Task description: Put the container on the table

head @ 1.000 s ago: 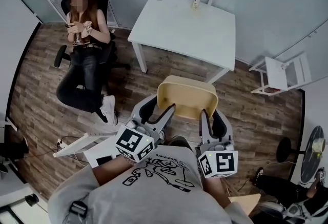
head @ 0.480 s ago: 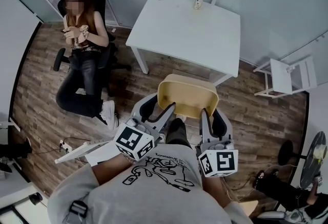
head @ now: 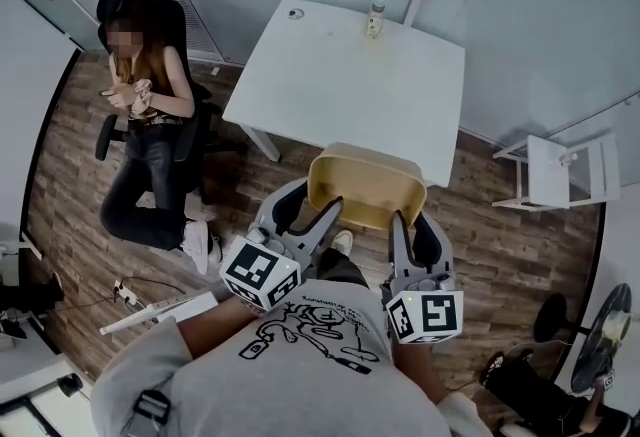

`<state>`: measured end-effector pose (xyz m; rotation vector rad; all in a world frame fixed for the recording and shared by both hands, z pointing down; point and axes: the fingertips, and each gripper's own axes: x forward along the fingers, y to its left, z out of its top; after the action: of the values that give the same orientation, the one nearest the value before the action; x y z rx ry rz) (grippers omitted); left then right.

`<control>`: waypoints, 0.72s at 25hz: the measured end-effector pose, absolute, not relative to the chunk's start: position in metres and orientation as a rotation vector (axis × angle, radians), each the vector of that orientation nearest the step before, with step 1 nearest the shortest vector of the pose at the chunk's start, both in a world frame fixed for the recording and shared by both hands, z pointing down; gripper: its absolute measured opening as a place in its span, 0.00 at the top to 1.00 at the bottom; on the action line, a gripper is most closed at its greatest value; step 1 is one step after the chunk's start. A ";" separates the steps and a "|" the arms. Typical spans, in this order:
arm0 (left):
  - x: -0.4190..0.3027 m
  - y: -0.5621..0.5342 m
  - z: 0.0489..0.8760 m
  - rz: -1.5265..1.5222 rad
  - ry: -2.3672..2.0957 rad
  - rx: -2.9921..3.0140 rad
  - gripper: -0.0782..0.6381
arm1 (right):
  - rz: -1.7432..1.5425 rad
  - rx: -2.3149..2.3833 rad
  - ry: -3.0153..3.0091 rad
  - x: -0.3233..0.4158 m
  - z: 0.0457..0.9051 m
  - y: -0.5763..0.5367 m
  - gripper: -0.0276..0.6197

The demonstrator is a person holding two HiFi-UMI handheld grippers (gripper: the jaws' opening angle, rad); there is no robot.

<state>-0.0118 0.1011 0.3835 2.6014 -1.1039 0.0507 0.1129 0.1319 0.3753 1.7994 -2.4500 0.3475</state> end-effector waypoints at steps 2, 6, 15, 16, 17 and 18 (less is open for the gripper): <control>0.004 0.079 0.385 0.058 -1.112 2.597 0.61 | 0.356 1.789 -2.454 0.129 0.377 0.110 0.81; 0.025 0.042 0.387 0.055 -1.145 2.579 0.61 | 0.373 1.754 -2.468 0.150 0.384 0.073 0.81; 0.035 -0.015 0.403 0.078 -1.183 2.518 0.61 | 0.423 1.688 -2.491 0.161 0.398 0.011 0.81; 0.035 -0.022 0.403 0.077 -1.184 2.518 0.61 | 0.422 1.687 -2.490 0.161 0.399 0.004 0.81; 0.034 -0.030 0.403 0.075 -1.185 2.519 0.61 | 0.423 1.687 -2.488 0.161 0.400 -0.004 0.81; 0.034 -0.039 0.403 0.072 -1.185 2.521 0.61 | 0.423 1.688 -2.486 0.160 0.400 -0.014 0.81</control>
<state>0.0339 -0.0394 0.4029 2.5210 -1.1853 0.0723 0.1601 -0.0135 0.3999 1.6879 -2.4861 0.4234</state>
